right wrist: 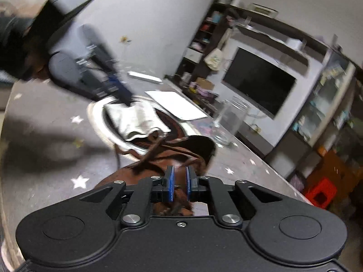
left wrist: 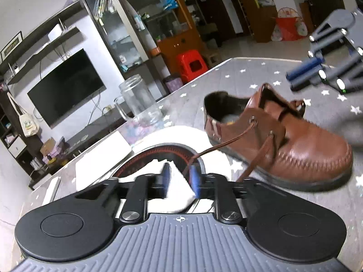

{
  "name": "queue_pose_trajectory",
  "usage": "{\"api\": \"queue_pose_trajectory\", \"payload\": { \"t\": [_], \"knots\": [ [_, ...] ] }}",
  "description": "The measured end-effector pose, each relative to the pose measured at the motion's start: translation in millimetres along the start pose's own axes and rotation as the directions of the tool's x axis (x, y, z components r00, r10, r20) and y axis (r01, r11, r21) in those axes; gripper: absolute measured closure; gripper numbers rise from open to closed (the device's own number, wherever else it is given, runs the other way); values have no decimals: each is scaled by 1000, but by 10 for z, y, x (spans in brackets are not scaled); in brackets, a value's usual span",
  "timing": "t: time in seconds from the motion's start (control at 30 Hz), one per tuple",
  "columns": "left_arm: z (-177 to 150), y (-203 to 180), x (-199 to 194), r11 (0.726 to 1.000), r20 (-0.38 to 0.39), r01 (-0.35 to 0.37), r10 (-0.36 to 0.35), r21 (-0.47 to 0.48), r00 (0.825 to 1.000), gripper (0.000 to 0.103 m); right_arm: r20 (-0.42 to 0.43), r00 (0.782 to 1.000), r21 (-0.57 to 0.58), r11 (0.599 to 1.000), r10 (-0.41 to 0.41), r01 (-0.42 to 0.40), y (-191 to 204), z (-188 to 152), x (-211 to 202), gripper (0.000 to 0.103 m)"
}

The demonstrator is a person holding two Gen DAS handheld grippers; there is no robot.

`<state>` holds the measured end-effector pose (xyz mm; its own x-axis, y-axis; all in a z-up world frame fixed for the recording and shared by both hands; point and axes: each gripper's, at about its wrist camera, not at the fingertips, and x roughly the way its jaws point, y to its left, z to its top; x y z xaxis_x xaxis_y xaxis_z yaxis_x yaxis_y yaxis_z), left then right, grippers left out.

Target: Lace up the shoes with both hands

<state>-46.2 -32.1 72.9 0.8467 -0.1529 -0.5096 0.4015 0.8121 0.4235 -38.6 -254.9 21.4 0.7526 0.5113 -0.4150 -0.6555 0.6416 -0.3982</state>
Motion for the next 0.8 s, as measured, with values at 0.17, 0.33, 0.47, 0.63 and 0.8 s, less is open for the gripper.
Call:
{"api": "queue_pose_trajectory", "payload": {
  "t": [0.17, 0.33, 0.47, 0.63, 0.8],
  "knots": [
    [-101, 36, -64, 1000, -3, 11, -11, 5, 1000, 69, -41, 998, 133, 990, 56, -50, -247, -88, 193, 93],
    [-190, 85, -87, 999, -14, 36, -36, 7, 999, 66, 3, 977, 322, 924, 215, -205, -557, -210, 337, 93],
    [-216, 166, -83, 999, -22, 49, -50, -21, 999, 65, 49, 945, 413, 855, 322, -313, -799, -310, 439, 93],
    [-209, 153, -156, 995, -11, 104, -104, -2, 995, 65, 132, 893, 501, 748, 431, -435, -1071, -463, 558, 86],
    [-175, 39, -286, 978, 14, 201, -202, 53, 979, 64, 226, 819, 573, 607, 528, -550, -1223, -598, 634, 87]
  ]
}}
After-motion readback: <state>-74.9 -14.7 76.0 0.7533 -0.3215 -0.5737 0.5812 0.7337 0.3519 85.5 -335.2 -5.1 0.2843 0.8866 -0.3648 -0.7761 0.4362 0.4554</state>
